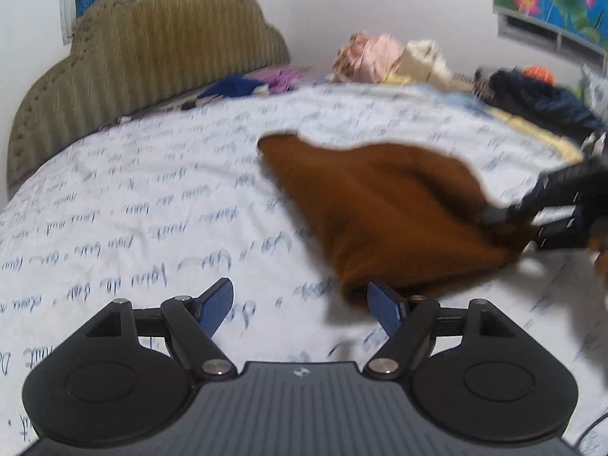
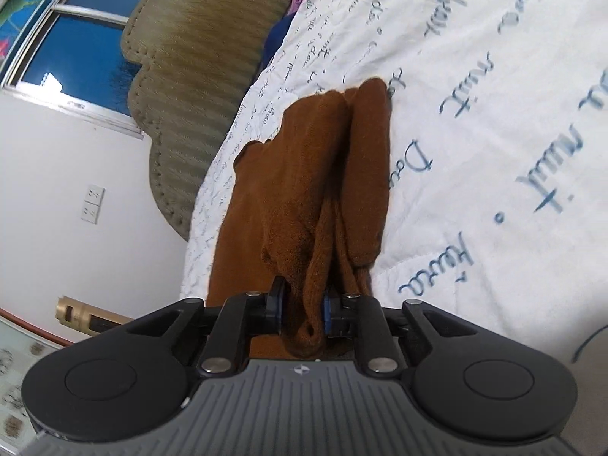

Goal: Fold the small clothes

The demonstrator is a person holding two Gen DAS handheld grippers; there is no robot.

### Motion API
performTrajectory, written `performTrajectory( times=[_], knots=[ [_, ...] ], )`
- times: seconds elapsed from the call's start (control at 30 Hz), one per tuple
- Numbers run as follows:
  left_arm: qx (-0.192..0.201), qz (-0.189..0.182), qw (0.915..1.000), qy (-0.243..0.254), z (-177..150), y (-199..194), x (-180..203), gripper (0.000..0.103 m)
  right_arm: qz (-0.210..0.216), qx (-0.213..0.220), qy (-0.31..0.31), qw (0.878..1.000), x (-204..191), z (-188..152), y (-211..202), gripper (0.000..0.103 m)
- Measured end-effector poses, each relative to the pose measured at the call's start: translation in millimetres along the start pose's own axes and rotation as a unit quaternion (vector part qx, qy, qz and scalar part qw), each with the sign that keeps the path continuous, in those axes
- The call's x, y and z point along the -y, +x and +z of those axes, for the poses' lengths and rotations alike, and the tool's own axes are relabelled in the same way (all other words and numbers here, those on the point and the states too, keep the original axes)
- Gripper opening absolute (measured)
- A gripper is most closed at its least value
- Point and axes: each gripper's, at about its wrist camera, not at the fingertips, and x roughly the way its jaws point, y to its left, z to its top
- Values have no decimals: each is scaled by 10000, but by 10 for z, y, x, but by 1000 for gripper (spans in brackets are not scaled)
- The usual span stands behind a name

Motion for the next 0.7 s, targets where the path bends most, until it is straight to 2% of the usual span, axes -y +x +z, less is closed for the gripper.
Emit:
performTrajectory(
  times=[0.1,0.17,0.27,0.33,0.4,0.53,0.57,0.63,0.67,0.7],
  knots=[
    [285,-18,9996,24,211,-49,73,78,-30,101,-86,9999,-41,5,-95,32],
    [396,31,9992,77,358,9,149,78,-262,413,-413,9979,-153,13,-201,34],
    [487,148,9986,170,543,190,295,78,-844,985,-1231,9839,-437,33,-332,34],
    [501,174,9984,187,628,348,384,78,-1032,1157,-1774,9719,-631,54,-318,34],
    [377,218,9990,121,666,515,443,78,-1106,1115,-2185,9631,-771,69,-230,34],
    [-54,347,9991,246,539,819,482,78,-1143,646,-2821,9504,-886,61,132,34],
    [-201,408,9985,309,469,888,469,78,-1339,548,-2920,9454,-879,54,254,33],
    [-416,383,9980,290,317,959,382,79,-2031,625,-3076,9275,-773,89,440,32],
    [-452,279,9984,214,261,938,339,79,-2218,668,-3050,9237,-695,115,462,43],
    [-462,157,9987,129,238,892,290,79,-2177,678,-2884,9300,-641,147,456,52]
  ],
)
